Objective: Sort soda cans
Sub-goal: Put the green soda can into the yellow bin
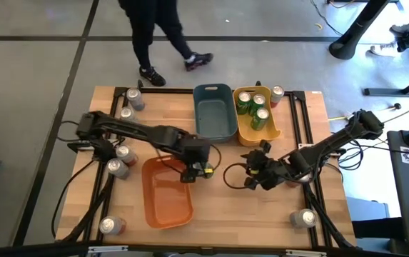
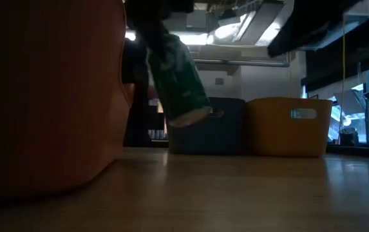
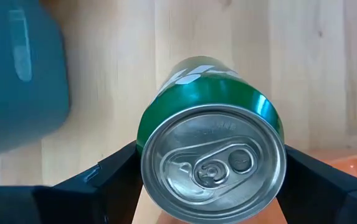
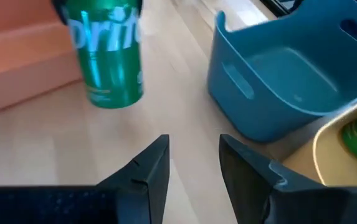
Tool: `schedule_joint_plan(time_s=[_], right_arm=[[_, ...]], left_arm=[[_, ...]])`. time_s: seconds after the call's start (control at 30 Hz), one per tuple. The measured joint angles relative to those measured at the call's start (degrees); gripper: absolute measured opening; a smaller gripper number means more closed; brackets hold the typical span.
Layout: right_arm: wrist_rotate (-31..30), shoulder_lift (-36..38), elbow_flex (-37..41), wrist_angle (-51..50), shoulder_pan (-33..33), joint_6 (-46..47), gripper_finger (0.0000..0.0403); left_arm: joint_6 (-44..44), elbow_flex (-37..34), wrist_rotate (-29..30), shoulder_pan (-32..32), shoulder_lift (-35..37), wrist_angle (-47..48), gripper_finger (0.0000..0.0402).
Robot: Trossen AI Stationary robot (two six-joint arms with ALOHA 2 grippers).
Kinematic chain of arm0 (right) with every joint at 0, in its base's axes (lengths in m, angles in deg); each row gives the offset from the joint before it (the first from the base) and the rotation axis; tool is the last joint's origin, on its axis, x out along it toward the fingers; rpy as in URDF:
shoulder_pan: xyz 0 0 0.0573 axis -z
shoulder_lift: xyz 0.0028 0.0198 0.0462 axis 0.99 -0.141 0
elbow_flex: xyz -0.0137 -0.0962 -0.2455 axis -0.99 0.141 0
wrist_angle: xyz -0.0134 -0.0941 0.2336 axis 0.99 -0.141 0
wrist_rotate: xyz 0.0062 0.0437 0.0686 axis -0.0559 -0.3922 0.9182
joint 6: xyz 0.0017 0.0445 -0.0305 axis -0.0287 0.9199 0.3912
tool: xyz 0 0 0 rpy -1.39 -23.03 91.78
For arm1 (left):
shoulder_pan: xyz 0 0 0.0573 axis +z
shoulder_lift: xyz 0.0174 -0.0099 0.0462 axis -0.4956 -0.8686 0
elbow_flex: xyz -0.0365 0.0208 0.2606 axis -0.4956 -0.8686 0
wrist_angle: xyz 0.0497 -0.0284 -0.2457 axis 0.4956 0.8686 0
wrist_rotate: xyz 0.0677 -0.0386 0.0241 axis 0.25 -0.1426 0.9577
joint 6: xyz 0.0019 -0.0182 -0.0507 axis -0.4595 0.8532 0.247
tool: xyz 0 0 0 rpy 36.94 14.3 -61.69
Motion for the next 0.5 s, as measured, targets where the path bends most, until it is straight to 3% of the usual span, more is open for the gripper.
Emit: schedule_joint_plan(time_s=[0.23,0.37,0.5], right_arm=[[-0.73,-0.1,11.84,17.71,2.35,0.42,0.0137],[-1.13,-0.1,16.17,27.62,2.53,-0.05,0.0137],[-1.13,-0.07,16.8,29.31,2.55,0.01,0.0137]], left_arm=[[-3.04,12.62,-0.01,0.3,-11.99,9.94,0.0286],[-4.78,13.7,-0.12,0.49,-15.6,9.9,0.0291],[-5.02,13.66,-0.12,0.38,-16.1,9.41,0.0309]])
